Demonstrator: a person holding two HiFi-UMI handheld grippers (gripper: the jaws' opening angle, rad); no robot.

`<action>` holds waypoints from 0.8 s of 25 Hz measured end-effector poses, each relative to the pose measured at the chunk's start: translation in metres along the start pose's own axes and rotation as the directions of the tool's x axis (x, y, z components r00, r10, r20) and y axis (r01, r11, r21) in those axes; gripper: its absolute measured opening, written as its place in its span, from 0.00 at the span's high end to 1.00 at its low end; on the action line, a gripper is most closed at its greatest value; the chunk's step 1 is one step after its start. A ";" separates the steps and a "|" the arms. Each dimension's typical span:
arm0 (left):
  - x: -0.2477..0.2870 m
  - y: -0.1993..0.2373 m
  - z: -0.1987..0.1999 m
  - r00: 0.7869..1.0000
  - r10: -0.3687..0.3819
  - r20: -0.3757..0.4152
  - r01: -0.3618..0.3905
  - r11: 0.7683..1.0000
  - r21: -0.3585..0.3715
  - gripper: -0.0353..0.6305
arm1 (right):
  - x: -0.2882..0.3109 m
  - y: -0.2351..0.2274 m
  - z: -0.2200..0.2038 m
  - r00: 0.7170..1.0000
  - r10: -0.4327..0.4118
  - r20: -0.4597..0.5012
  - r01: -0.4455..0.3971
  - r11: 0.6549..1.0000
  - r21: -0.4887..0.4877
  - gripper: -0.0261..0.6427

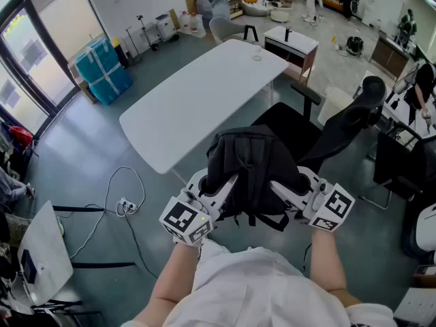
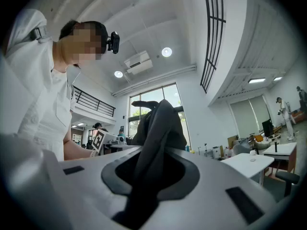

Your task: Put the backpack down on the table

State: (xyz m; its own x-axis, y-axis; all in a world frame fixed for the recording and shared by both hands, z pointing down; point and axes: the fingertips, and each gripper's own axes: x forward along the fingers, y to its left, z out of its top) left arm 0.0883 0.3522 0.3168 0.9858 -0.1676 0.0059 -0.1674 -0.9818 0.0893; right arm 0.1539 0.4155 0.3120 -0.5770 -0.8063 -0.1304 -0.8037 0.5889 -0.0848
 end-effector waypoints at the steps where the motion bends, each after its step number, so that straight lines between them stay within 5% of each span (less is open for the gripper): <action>1: 0.000 0.000 0.000 1.000 0.001 0.000 -0.001 1.000 0.000 0.82 | 0.001 0.000 0.000 1.000 0.001 -0.001 -0.001 1.000 0.001 0.83; 20: 0.005 -0.001 0.001 1.000 -0.012 -0.001 0.012 1.000 -0.006 0.82 | -0.002 -0.005 0.002 1.000 -0.018 -0.003 0.018 1.000 0.001 0.83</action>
State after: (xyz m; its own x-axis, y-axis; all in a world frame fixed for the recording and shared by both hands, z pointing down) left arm 0.0936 0.3520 0.3153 0.9877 -0.1560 0.0055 -0.1558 -0.9832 0.0951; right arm 0.1587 0.4143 0.3107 -0.5632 -0.8166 -0.1261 -0.8136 0.5747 -0.0881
